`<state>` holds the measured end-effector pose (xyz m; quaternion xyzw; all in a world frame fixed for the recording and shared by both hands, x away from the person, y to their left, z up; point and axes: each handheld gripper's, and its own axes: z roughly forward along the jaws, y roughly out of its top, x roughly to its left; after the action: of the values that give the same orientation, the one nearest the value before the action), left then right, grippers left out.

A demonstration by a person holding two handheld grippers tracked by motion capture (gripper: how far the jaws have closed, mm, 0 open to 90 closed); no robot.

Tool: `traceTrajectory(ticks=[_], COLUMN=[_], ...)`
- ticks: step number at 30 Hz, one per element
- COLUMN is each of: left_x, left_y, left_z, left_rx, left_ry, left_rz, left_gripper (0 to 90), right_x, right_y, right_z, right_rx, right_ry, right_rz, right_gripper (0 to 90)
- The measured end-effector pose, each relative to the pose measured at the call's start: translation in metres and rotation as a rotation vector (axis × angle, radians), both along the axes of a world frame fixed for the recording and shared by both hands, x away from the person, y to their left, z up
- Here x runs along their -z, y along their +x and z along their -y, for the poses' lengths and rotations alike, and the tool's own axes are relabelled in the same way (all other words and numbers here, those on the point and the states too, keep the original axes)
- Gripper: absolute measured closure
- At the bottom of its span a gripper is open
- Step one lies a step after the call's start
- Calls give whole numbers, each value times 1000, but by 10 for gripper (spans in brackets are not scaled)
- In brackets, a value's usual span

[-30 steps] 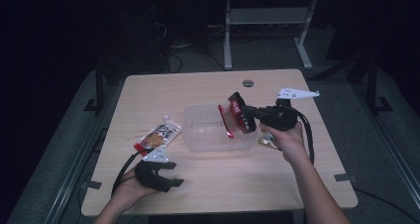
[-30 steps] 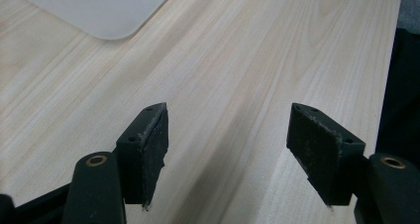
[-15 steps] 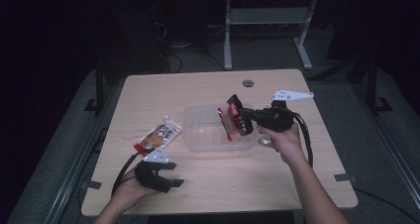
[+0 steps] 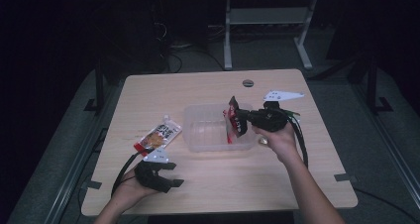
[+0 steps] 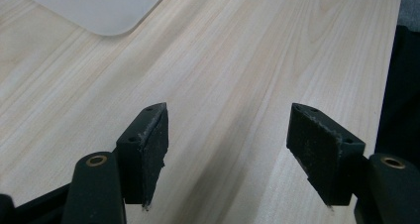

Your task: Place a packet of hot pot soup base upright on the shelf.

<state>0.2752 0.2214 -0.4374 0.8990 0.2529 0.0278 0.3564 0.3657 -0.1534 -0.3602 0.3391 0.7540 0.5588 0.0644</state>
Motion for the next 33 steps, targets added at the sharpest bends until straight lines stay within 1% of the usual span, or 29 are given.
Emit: traceTrajectory(ticks=[4,6,7,8,9,13,17,20,21,23,24,25,26,29,30,31,32,33], left_x=[0,0,0,0,0,1,1,1,1,1,1,2,2,2,1,1,1,1], left_y=[0,1,1,1,1,0,1,1,1,1,1,1,1,1,1,1,1,1], left_z=[0,-1,-1,-1,-1,-1,0,-1,0,0,0,0,0,0,0,0,0,0], left_rx=[-3,4,4,6,3,-6,-6,-1,-5,-6,-6,-5,-4,-9,-8,-9,-10,-12], left_ry=[-1,7,6,7,6,-2,1,7,3,4,3,3,4,-1,-2,-3,-4,-3], left_rz=[-9,-2,-3,0,-5,-10,-14,-10,-13,-14,-14,-14,-15,-20,-21,-20,-20,-20], left_gripper=[323,323,323,323,323,323,323,323,323,323,323,323,323,323,323,323,323,323], right_x=[2,3,4,7,10,12,17,20,21,22,22,22,22,22,20,20,19,17], right_y=[2,4,5,7,9,12,16,17,18,19,20,20,21,21,20,20,19,18], right_z=[-2,-3,-4,-5,-7,-10,-13,-15,-17,-17,-18,-18,-18,-18,-17,-17,-17,-16], right_rx=[2,6,8,11,12,12,23,25,31,31,35,40,46,52,53,53,51,51], right_ry=[-4,-9,-23,-25,-18,-25,-47,-63,-77,-75,-74,-80,-86,-86,-80,-80,-76,-79], right_rz=[1,-6,-11,-10,-19,-25,-34,-30,-27,-24,-31,-25,-18,-14,-13,-13,-12,-14], right_gripper=[900,900,900,900,900,900,894,886,880,880,871,864,842,733,668,668,642,592])
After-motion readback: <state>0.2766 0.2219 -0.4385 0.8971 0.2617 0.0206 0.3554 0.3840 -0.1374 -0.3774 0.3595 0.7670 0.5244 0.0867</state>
